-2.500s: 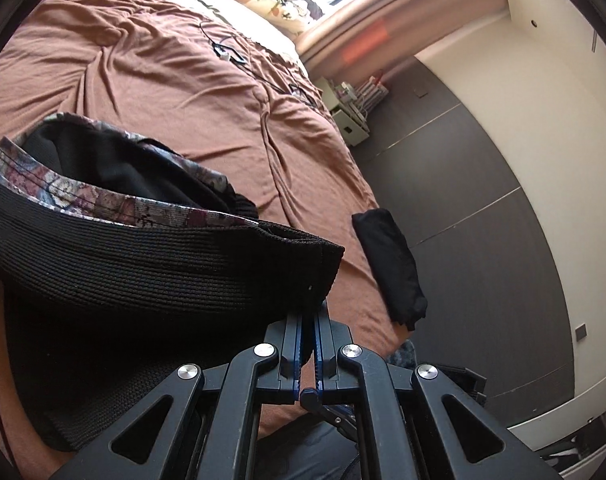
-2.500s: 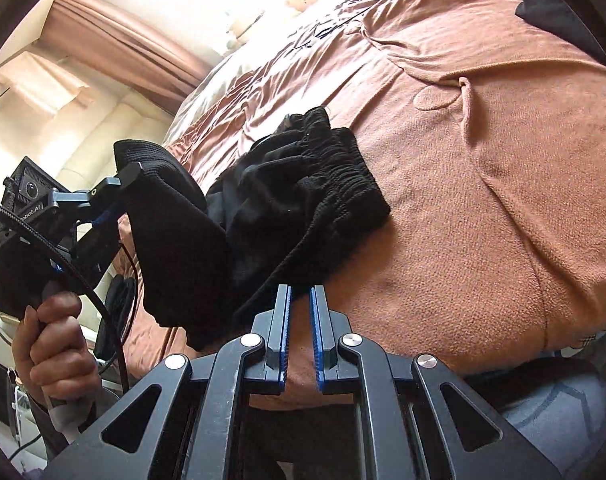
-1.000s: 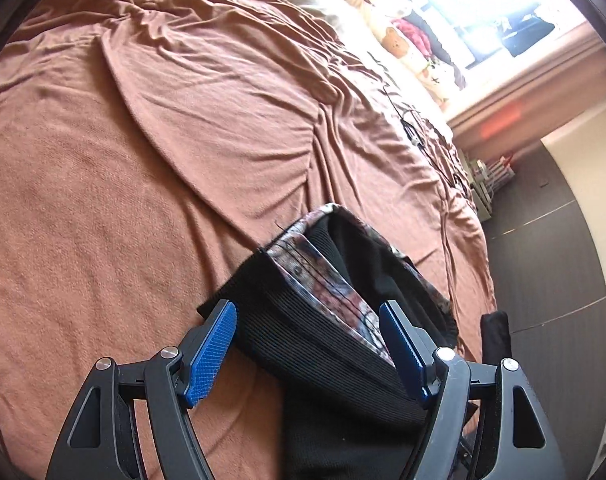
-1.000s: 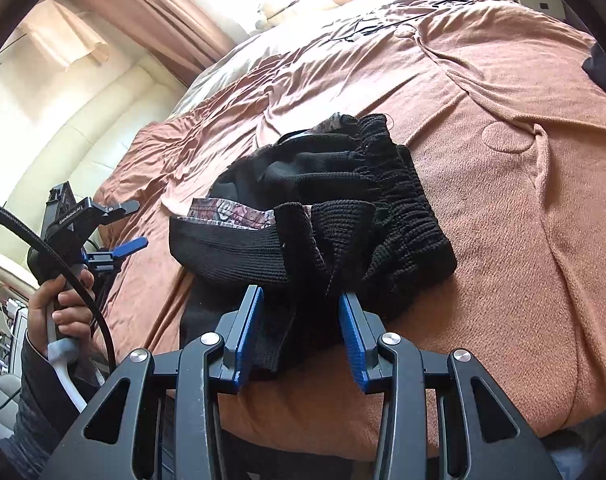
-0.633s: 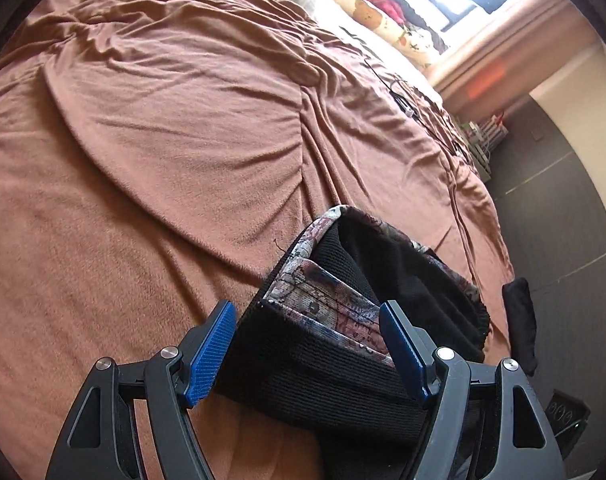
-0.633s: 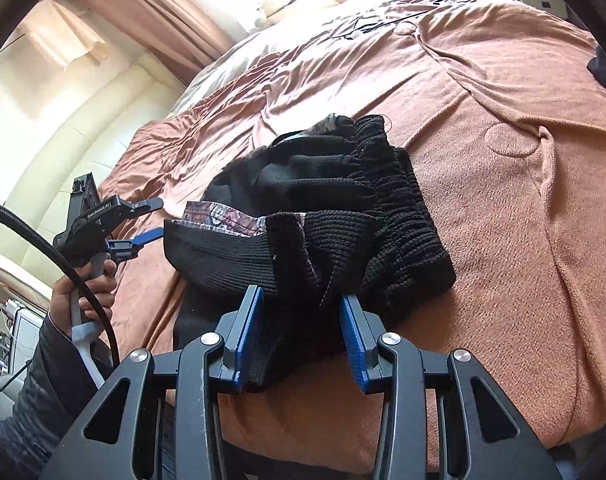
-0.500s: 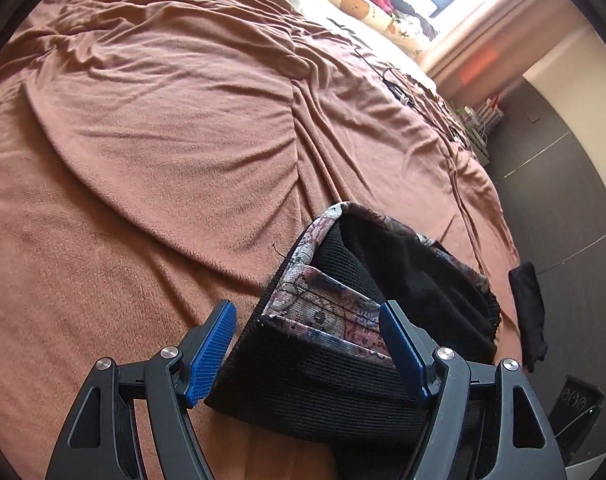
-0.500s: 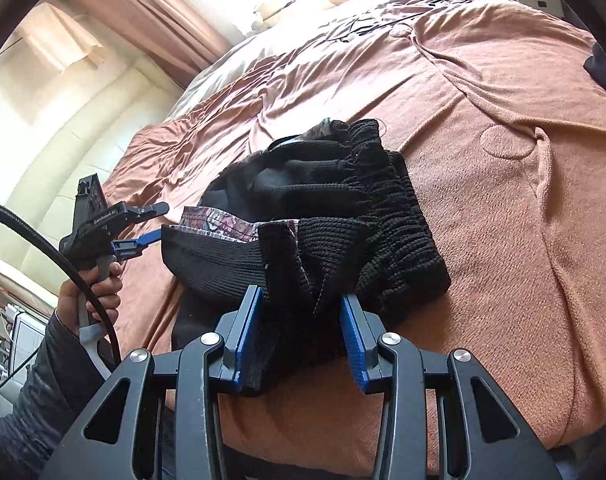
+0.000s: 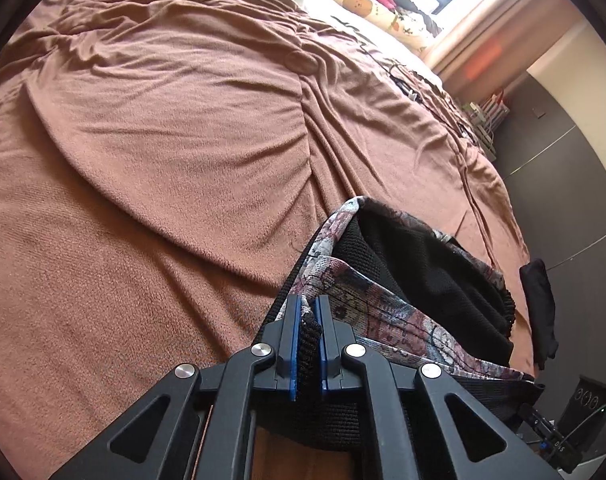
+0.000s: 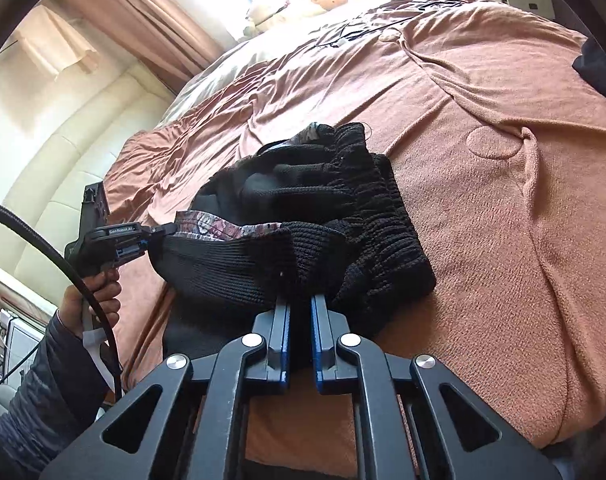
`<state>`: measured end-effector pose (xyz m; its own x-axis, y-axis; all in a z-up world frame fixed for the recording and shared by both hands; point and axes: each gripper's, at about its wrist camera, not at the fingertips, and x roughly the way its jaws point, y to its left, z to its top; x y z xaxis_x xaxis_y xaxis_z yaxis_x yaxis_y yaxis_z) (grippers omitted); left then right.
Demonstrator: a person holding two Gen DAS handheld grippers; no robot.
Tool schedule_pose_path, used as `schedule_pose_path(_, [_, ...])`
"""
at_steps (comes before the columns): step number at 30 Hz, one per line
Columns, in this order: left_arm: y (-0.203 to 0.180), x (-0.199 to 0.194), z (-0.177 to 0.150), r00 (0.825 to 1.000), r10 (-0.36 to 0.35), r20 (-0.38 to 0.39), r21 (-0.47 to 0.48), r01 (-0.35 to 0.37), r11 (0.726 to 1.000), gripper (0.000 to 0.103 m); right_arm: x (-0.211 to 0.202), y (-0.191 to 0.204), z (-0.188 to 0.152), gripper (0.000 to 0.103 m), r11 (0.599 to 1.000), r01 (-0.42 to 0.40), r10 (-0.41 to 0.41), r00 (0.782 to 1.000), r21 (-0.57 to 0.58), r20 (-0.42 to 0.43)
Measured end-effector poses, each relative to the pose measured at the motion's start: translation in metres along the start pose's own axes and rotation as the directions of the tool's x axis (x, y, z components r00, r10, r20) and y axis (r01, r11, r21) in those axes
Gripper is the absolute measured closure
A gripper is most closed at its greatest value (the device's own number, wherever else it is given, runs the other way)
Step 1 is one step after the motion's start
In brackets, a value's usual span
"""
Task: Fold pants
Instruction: 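Grasp the floral-lined waistband with the left tool while the right tool grips the shorts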
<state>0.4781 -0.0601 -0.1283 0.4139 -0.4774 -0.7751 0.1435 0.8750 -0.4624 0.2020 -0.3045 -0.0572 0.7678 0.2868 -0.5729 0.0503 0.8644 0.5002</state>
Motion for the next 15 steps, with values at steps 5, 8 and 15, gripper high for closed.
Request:
schedule_pose_path(5, [-0.018,-0.02,0.01,0.997,-0.018,0.073,0.03,0.016,0.999,0.096,-0.008,-0.001,-0.004,0.101,1.0,-0.014,0.014,1.0,0.007,0.017])
schedule_pose_path(8, [-0.033,-0.028,0.019,0.994,-0.025,0.104,0.063,0.018,0.998,0.096,-0.013,-0.001,-0.008,0.101,1.0,-0.022,0.021,0.999,0.014,0.028])
schedule_pose_path(15, [-0.069,-0.031,0.04,0.99,-0.042,0.137,0.128,0.024,0.992,0.096,-0.026,-0.004,-0.019,0.102,0.999,-0.033,0.031,0.998,0.034,0.049])
